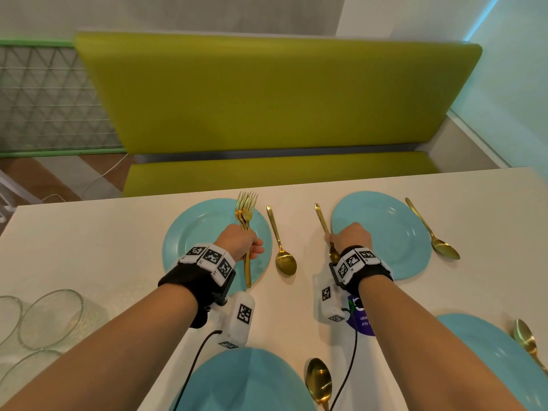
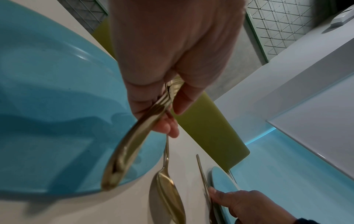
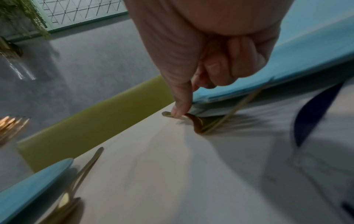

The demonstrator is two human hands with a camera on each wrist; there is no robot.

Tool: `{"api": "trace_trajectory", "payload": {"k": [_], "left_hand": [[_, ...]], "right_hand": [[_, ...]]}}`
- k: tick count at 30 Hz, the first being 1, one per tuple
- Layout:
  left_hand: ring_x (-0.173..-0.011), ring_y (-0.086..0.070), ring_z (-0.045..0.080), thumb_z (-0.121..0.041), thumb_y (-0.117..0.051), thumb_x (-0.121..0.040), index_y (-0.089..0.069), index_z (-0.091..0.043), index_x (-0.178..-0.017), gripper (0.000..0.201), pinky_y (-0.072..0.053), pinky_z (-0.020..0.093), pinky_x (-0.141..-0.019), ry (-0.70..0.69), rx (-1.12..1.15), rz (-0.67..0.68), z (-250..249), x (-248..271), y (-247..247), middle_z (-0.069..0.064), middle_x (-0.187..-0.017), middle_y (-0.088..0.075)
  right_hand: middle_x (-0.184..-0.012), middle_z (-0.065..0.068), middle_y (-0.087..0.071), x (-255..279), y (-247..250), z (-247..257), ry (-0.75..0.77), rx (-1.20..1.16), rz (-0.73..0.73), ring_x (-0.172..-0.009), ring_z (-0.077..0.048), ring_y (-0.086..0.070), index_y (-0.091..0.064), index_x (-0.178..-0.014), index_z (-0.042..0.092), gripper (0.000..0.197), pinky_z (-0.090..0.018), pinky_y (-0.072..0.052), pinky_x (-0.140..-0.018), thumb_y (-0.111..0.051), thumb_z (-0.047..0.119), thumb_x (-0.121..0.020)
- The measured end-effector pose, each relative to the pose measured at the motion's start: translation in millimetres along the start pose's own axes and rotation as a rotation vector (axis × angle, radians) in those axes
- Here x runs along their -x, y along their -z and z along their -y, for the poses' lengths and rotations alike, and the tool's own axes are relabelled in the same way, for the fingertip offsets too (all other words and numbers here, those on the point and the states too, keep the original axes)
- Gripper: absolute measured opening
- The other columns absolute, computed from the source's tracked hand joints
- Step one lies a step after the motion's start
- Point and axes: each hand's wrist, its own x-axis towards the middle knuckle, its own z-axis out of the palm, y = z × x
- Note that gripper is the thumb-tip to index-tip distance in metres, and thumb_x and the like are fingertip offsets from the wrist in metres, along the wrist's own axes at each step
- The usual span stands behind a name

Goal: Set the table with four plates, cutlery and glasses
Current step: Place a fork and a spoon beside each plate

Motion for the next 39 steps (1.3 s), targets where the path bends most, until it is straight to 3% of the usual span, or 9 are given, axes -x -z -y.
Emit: {"api": "trace_trajectory", "payload": {"k": [6, 9, 13, 21, 28, 31, 33, 36, 39], "left_hand": [[-0.063, -0.054, 0.014, -0.002, -0.039, -0.097, -0.048, 0.002, -0.123, 0.028, -0.050, 0.024, -0.065, 0.010, 0.006, -0.064, 3, 1, -3, 0.008, -0.075, -0.052], [-0.061, -0.051, 0.013, 0.002, -0.039, -0.096, -0.050, -0.001, -0.118, 0.024, -0.046, 0.022, -0.058, 0.012, 0.022, -0.046, 7, 5, -2, 0.007, -0.073, -0.049], [-0.061, -0.053, 0.014, 0.006, -0.044, -0.093, -0.049, -0.003, -0.101, 0.012, -0.046, 0.022, -0.058, -0.026, -0.005, -0.017, 14, 15, 3, 0.008, -0.073, -0.051], [-0.061, -0.058, 0.020, 0.010, -0.052, -0.086, -0.050, 0.002, -0.108, 0.023, -0.046, 0.025, -0.056, -0.049, -0.080, 0.011, 27, 37, 32, 0.016, -0.073, -0.062], [-0.059, -0.059, 0.019, 0.009, -0.053, -0.086, -0.044, -0.005, -0.105, 0.026, -0.049, 0.022, -0.052, -0.027, -0.153, 0.120, 40, 60, 76, 0.015, -0.072, -0.062], [-0.058, -0.060, 0.017, 0.007, -0.052, -0.089, -0.048, -0.004, -0.091, 0.012, -0.049, 0.023, -0.054, -0.013, -0.127, 0.150, 42, 73, 97, 0.015, -0.073, -0.062], [-0.047, -0.062, 0.014, -0.001, -0.053, -0.091, -0.052, -0.002, -0.080, 0.012, -0.050, 0.020, -0.046, -0.027, -0.072, 0.112, 42, 78, 112, 0.014, -0.070, -0.062], [-0.050, -0.061, 0.017, -0.012, -0.045, -0.098, -0.050, 0.001, -0.093, 0.014, -0.048, 0.019, -0.041, -0.045, 0.057, 0.008, 38, 84, 143, 0.013, -0.069, -0.059], [-0.057, -0.051, 0.022, -0.004, -0.031, -0.099, -0.042, 0.001, -0.107, 0.013, -0.044, 0.026, -0.047, -0.071, 0.184, -0.076, 34, 86, 174, 0.016, -0.070, -0.051]], "right_hand": [[-0.102, -0.011, -0.063, 32, 6, 11, 0.187, 0.005, 0.034, -0.094, -0.027, -0.060, -0.055, -0.108, 0.006, 0.039, -0.033, -0.045, -0.076, -0.065, 0.036, -0.086], [-0.096, -0.005, -0.060, 65, -3, 19, 0.430, 0.046, 0.134, -0.091, -0.021, -0.057, -0.056, -0.109, 0.011, 0.032, -0.028, -0.043, -0.077, -0.061, 0.035, -0.089], [-0.107, -0.006, -0.063, 97, -18, 35, 0.675, 0.115, 0.209, -0.100, -0.024, -0.059, -0.059, -0.110, 0.017, 0.025, -0.033, -0.045, -0.083, -0.059, 0.032, -0.090], [-0.116, -0.008, -0.057, 149, -29, 50, 0.991, 0.325, 0.250, -0.110, -0.026, -0.055, -0.062, -0.121, 0.022, 0.032, -0.036, -0.045, -0.087, -0.047, 0.015, -0.094], [-0.116, -0.006, -0.057, 194, -38, 62, 1.014, 0.440, 0.237, -0.110, -0.026, -0.056, -0.067, -0.115, 0.022, 0.027, -0.036, -0.044, -0.085, -0.050, 0.027, -0.095], [-0.115, -0.004, -0.058, 211, -43, 71, 1.022, 0.433, 0.199, -0.109, -0.023, -0.055, -0.069, -0.111, 0.022, 0.025, -0.034, -0.044, -0.084, -0.053, 0.029, -0.093], [-0.113, -0.002, -0.060, 218, -45, 77, 1.004, 0.406, 0.172, -0.108, -0.020, -0.056, -0.071, -0.107, 0.021, 0.023, -0.032, -0.043, -0.083, -0.055, 0.028, -0.092], [-0.110, -0.002, -0.063, 224, -50, 88, 0.898, 0.314, 0.129, -0.106, -0.021, -0.057, -0.073, -0.099, 0.019, 0.018, -0.033, -0.046, -0.087, -0.058, 0.023, -0.090], [-0.107, -0.002, -0.068, 224, -57, 98, 0.715, 0.161, 0.117, -0.103, -0.021, -0.060, -0.073, -0.096, 0.017, 0.015, -0.031, -0.047, -0.090, -0.060, 0.020, -0.089]]}}
